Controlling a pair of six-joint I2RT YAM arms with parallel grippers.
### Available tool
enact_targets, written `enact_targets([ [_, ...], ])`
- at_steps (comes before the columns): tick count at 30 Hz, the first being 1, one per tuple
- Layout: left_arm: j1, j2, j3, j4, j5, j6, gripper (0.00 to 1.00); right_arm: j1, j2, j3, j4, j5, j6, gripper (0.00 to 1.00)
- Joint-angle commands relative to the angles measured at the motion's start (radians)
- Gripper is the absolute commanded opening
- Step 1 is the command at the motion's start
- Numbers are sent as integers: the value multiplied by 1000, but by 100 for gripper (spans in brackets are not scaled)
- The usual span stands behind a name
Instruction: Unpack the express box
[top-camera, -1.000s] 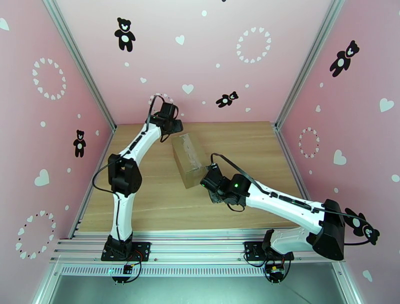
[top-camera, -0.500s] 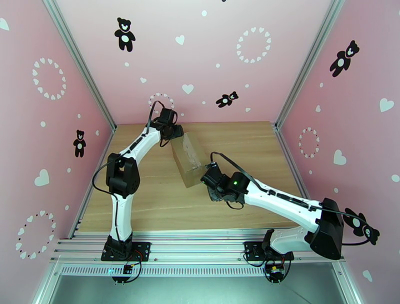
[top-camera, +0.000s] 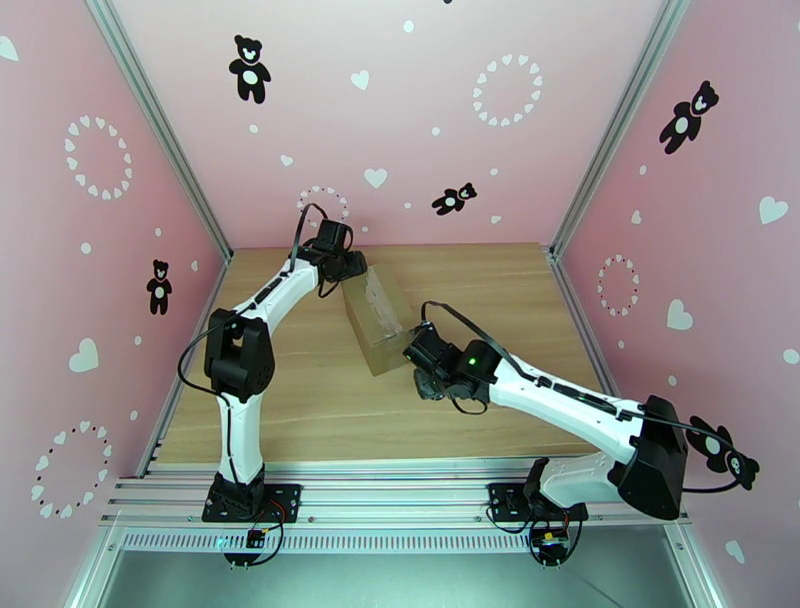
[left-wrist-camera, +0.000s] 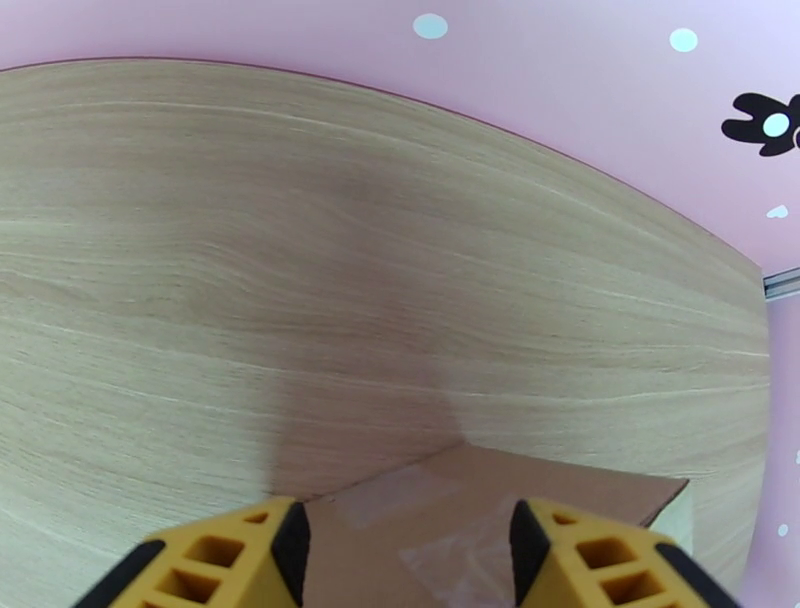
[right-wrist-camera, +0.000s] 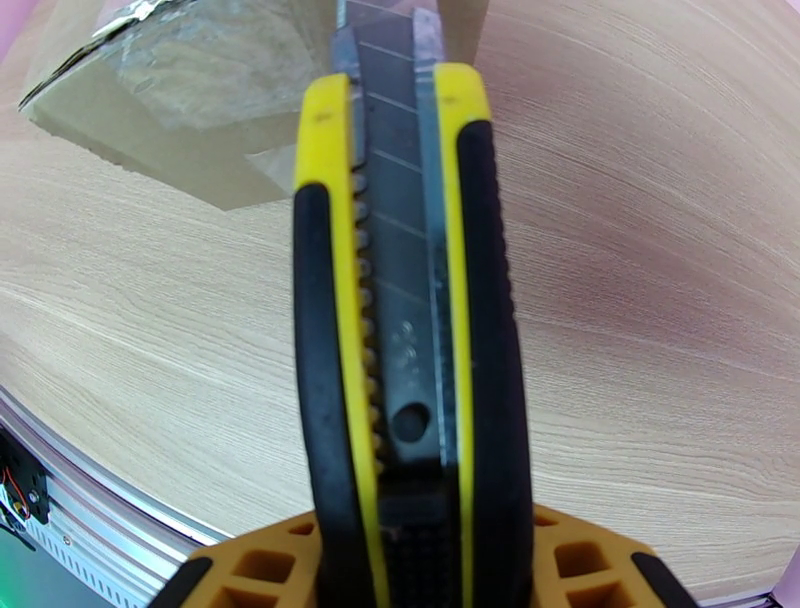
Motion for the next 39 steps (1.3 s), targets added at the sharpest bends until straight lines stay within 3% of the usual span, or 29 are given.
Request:
enact_targets([
  [1,-32,-26,-33,-52,57,-8,60,-7,24,48,54,-8,-29,0],
  [26,-73,-74,-89,-36,55,-35,59,-40,60,82,85,-21,-88,0],
  [39,-15,-77,164,-247,-50,-6,59,-40,5,21,84,-4,-67,0],
])
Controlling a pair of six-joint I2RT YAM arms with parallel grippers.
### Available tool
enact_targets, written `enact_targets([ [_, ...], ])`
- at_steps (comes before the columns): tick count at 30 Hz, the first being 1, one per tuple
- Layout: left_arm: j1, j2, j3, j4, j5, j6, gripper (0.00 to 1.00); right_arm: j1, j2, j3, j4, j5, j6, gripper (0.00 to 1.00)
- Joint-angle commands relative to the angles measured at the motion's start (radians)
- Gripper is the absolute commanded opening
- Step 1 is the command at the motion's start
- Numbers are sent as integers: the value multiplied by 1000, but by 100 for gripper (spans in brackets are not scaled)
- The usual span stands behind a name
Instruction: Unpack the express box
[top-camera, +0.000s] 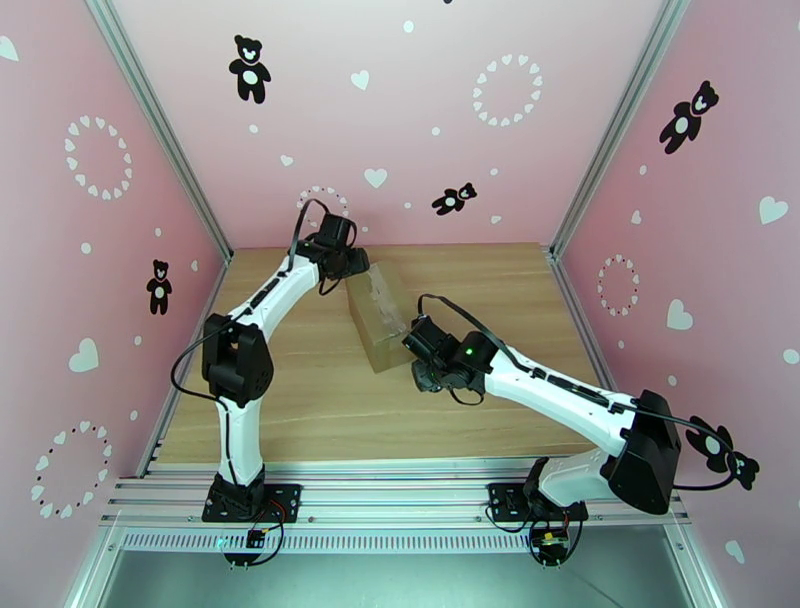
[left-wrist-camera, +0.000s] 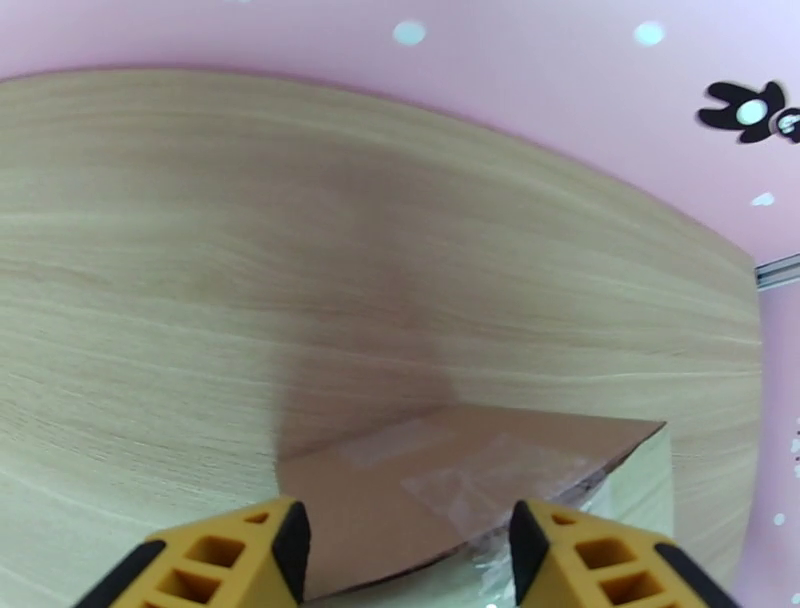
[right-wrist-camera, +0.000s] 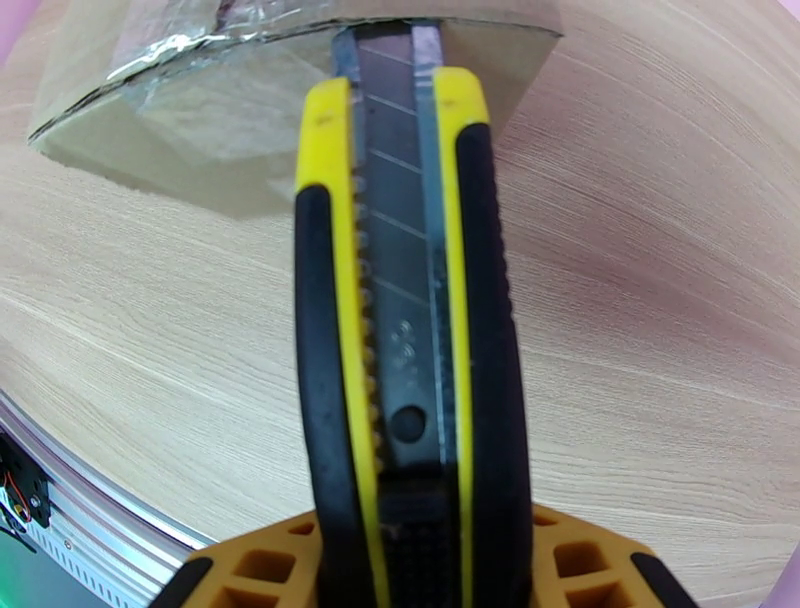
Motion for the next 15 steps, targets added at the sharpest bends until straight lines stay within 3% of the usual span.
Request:
enact_targets([
  [1,18,-51,49,-92,-19,6,60,-1,-35,-14,59,18,-5,0],
  [11,27,-135,-48,-100,-39,0,60,-1,-26,-8,60,31,-14,0],
  [15,27,-238,-214,-58,-45,-40,60,-1,-26,-7,58,39,-18,0],
])
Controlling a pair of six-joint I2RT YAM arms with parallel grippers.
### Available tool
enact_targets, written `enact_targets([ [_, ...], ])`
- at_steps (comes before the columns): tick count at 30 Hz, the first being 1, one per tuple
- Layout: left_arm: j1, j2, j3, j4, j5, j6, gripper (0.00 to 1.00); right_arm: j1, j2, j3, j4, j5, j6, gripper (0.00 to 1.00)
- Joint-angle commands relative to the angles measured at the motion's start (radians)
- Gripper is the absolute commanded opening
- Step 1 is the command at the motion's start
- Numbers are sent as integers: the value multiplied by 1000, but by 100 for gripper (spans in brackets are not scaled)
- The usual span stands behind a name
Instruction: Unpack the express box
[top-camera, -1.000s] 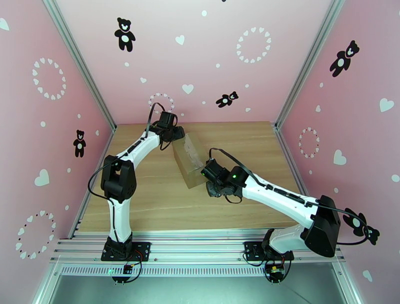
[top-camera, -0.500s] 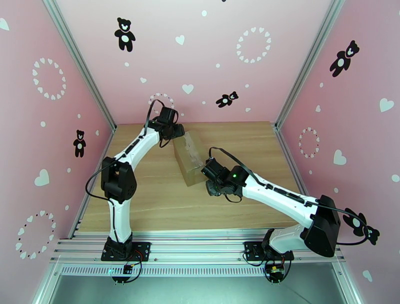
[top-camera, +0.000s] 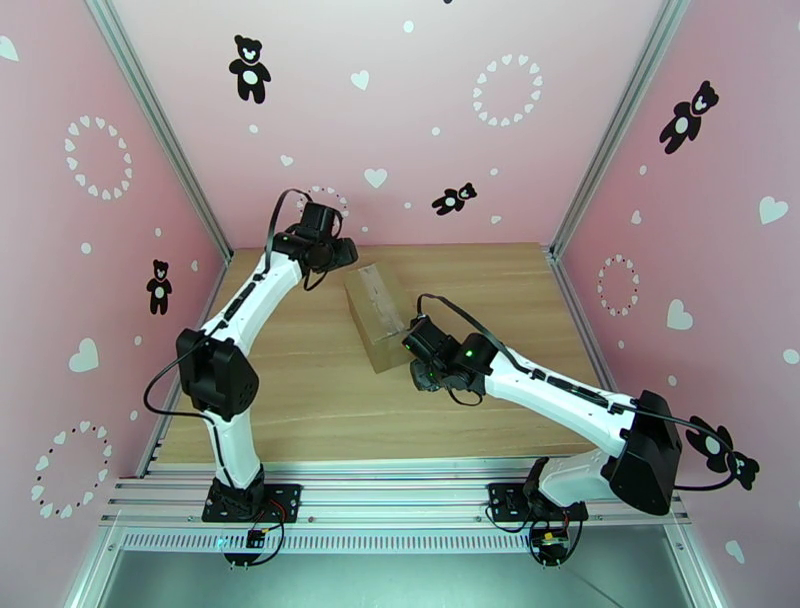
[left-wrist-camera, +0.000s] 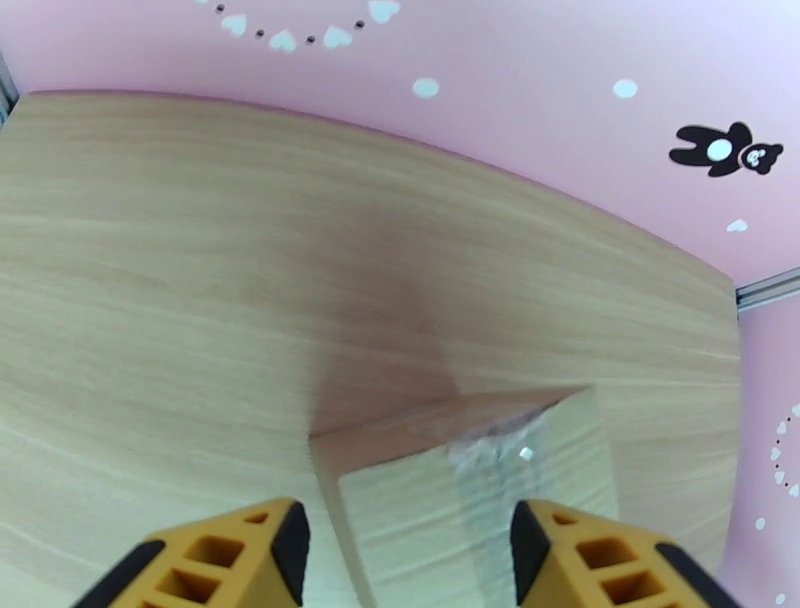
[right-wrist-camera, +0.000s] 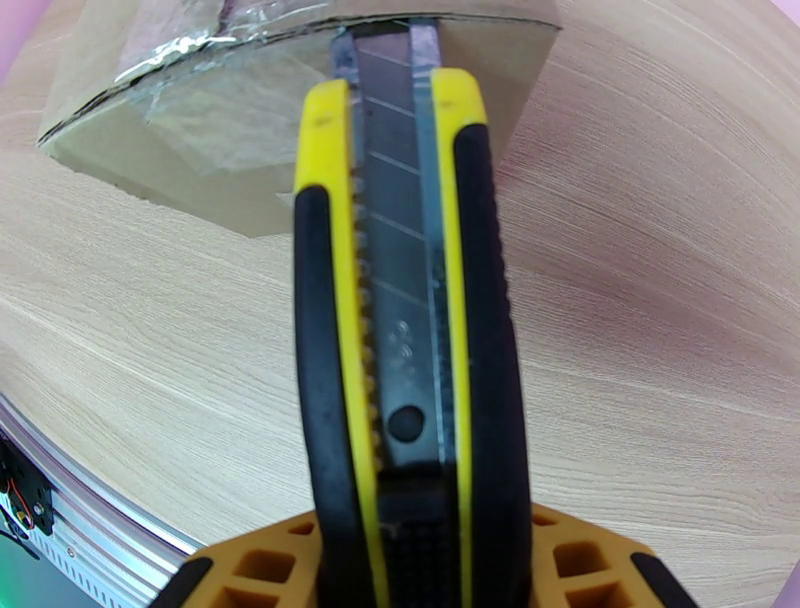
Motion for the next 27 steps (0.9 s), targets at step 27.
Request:
enact_targets([
  [27,-276,-371,-723,212,-10,-261,59,15,38,75,31,-16,-27,0],
])
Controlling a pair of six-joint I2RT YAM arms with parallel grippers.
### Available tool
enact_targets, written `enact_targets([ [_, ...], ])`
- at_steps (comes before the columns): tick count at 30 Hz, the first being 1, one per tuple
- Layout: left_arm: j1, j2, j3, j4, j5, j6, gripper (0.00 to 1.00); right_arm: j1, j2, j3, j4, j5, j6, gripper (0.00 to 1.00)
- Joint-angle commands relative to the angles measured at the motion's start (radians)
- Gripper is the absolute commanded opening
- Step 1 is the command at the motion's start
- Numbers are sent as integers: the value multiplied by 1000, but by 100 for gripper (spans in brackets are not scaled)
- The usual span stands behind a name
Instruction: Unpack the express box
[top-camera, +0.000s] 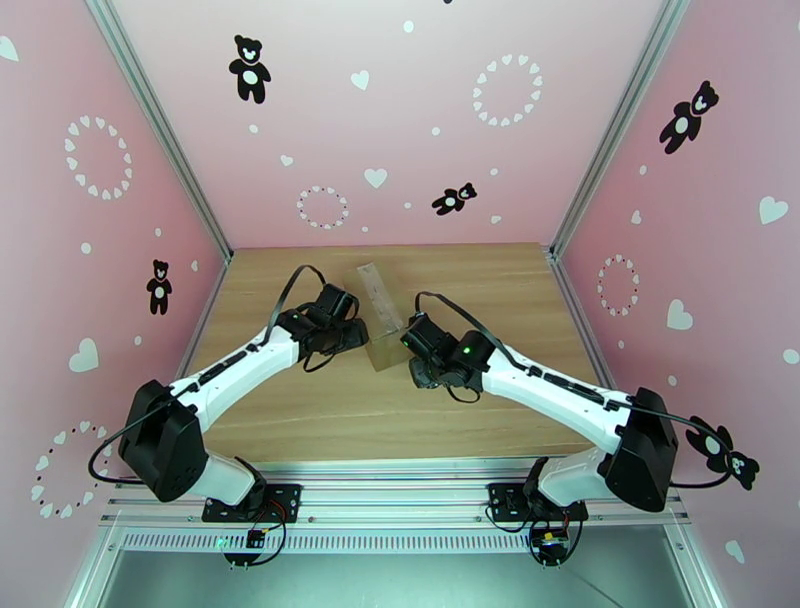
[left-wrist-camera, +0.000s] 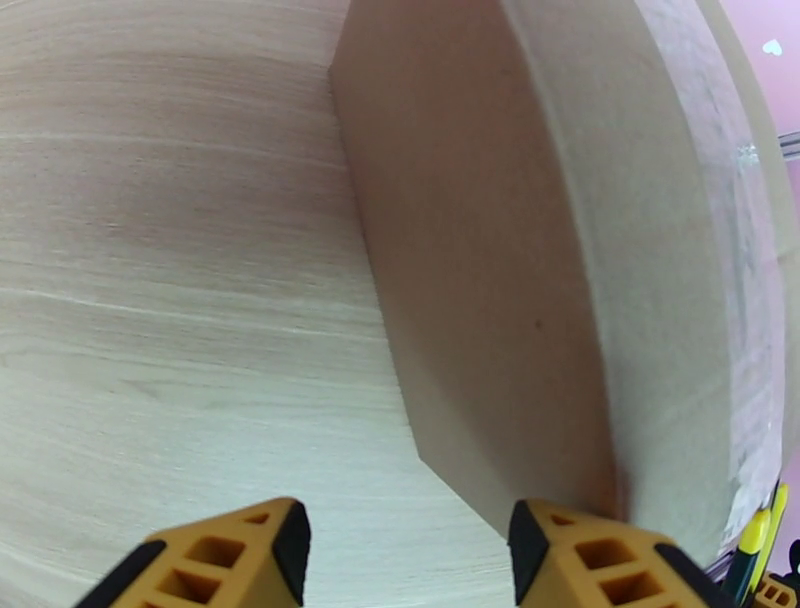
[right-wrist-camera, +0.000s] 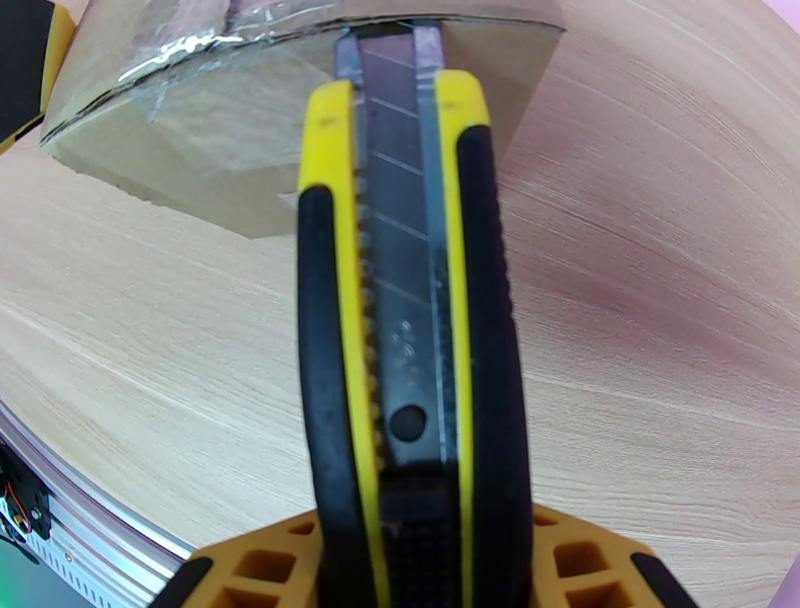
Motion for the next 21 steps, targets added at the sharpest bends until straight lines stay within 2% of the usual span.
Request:
enact_targets([
  [1,-31,20,-9,63,11,-32,59,23,17,53,32,-16,-16,0],
  [21,-91,65,38,96,11,-75,59,101,81,103,38,-19,-18,0],
])
